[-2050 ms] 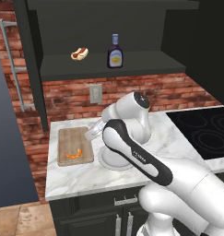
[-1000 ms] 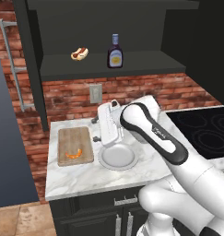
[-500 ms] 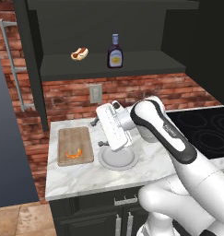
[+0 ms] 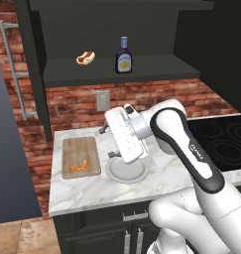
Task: Pick the shrimp from the plate and place it on the cutting board. Then pick the condiment bottle from the cabinet and place it next to the cutting board.
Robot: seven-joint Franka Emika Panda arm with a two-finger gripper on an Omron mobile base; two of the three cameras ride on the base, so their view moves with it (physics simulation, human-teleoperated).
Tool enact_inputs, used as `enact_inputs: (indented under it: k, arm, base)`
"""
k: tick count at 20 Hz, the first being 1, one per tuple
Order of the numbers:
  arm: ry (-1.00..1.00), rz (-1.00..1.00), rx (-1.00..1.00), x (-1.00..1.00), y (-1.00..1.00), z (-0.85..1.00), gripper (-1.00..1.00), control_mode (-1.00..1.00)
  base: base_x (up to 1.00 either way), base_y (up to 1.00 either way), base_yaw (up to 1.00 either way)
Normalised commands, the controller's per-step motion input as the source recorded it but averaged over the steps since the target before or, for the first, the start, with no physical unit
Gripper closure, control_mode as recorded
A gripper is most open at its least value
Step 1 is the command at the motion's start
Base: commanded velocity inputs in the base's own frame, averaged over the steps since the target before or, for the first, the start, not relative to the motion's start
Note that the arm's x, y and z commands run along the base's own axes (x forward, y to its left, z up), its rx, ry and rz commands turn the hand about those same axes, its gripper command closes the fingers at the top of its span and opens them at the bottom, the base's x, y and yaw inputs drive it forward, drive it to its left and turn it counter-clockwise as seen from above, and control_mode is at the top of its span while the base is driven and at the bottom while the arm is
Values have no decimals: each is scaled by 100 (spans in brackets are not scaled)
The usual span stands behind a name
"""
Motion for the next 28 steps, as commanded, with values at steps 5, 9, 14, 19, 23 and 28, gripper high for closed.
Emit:
enact_inputs:
  k: [5, 9, 14, 19, 23, 28]
  arm:
    - [0, 0, 1, -2, -5, 38, -100, -100]
    - [0, 0, 4, 0, -7, 43, -100, -100]
    - [0, 0, 1, 0, -11, 44, -100, -100]
    - [0, -4, 0, 0, -8, 41, -100, -100]
    - [0, -6, 0, 0, -12, 33, -100, -100]
    - [0, -9, 0, 0, -23, 20, -100, -100]
  base:
    - [0, 0, 0]
    - [0, 0, 0]
    - [0, 0, 0]
    - [0, 0, 0]
    - [0, 0, 0]
    - [0, 0, 0]
